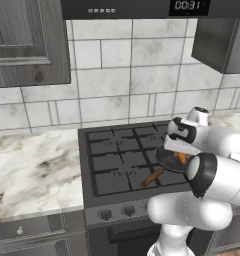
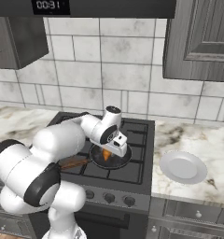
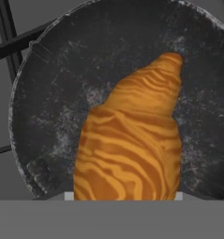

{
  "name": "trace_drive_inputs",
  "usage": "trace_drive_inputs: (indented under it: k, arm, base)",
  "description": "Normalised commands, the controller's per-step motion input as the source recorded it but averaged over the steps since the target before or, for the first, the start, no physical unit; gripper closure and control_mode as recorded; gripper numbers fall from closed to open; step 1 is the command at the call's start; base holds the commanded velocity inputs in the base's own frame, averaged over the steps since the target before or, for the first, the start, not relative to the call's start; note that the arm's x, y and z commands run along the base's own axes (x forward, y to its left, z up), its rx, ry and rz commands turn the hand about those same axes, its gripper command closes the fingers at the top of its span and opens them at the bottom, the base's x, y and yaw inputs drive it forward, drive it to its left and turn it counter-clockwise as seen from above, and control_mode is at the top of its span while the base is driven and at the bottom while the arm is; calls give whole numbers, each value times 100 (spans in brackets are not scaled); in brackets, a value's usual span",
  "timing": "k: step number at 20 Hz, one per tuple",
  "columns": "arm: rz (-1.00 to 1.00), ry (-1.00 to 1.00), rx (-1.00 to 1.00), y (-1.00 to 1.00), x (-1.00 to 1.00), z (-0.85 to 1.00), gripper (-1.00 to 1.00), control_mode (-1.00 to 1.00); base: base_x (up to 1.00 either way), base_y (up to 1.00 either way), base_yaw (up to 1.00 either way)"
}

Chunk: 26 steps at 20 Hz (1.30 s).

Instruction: Pick the croissant and place it on the pan. Then turn on the stove to warm the croissant.

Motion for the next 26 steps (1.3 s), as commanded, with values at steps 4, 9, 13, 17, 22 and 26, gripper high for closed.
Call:
trace_drive_inputs:
  k: [4, 9, 13, 17, 22, 26]
  arm:
    - [0, 3, 0, 0, 14, -15, 100, -100]
    - [0, 4, 0, 0, 19, -11, 100, -100]
    - [0, 4, 0, 0, 18, -11, 100, -100]
    - [0, 3, 0, 0, 11, -14, 100, -100]
    - [0, 3, 0, 0, 6, -13, 100, -100]
    - [0, 3, 0, 0, 13, -11, 100, -100]
  base:
    - [0, 0, 0]
    - [0, 0, 0]
    - [0, 0, 0]
    - [0, 0, 0]
    - [0, 0, 0]
    - [0, 0, 0]
